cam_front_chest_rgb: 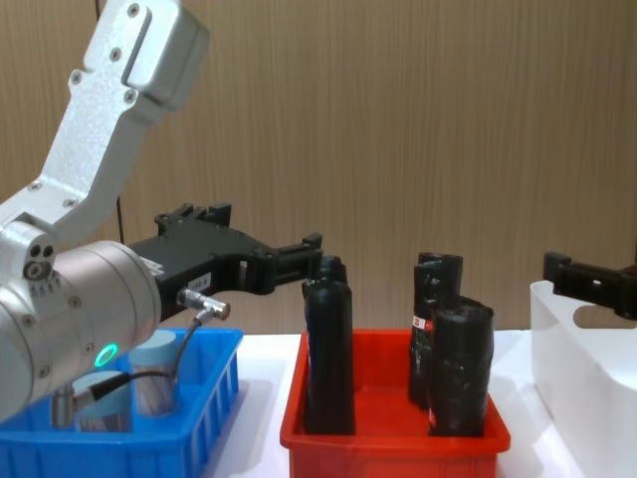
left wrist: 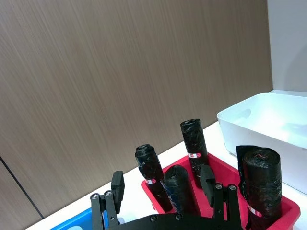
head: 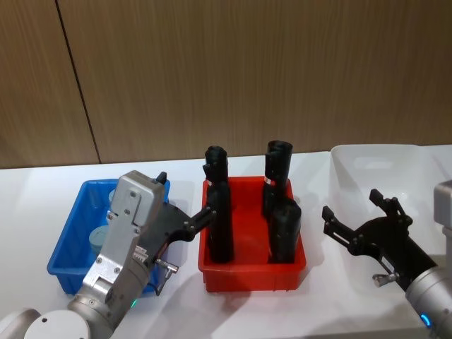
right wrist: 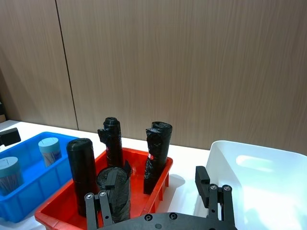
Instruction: Pick the cotton swabs from the blue box and place them into the white box.
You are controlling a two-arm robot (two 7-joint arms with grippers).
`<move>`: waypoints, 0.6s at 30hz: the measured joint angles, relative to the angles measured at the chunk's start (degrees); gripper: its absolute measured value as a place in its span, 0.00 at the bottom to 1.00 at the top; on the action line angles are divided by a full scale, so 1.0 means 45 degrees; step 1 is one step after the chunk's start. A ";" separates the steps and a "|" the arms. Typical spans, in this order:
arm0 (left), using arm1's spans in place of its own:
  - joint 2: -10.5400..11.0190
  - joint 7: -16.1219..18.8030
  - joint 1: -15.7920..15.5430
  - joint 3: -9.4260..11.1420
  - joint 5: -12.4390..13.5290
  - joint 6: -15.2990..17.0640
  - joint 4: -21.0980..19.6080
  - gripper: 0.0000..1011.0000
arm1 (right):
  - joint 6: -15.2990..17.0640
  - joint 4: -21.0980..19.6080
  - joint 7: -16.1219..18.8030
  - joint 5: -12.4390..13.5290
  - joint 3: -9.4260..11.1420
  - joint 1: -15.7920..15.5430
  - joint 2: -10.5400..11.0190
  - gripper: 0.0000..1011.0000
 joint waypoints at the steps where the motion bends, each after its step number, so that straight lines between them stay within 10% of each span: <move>1: -0.0001 0.0000 0.0001 0.0000 0.0001 0.0000 -0.0001 0.99 | 0.0000 0.0000 0.0000 0.0000 0.0000 0.0000 0.0000 0.99; 18: 0.0000 0.0000 0.0001 0.0000 0.0000 0.0000 -0.0001 0.99 | 0.0000 0.0000 0.0000 0.0001 0.0000 -0.0001 0.0000 0.99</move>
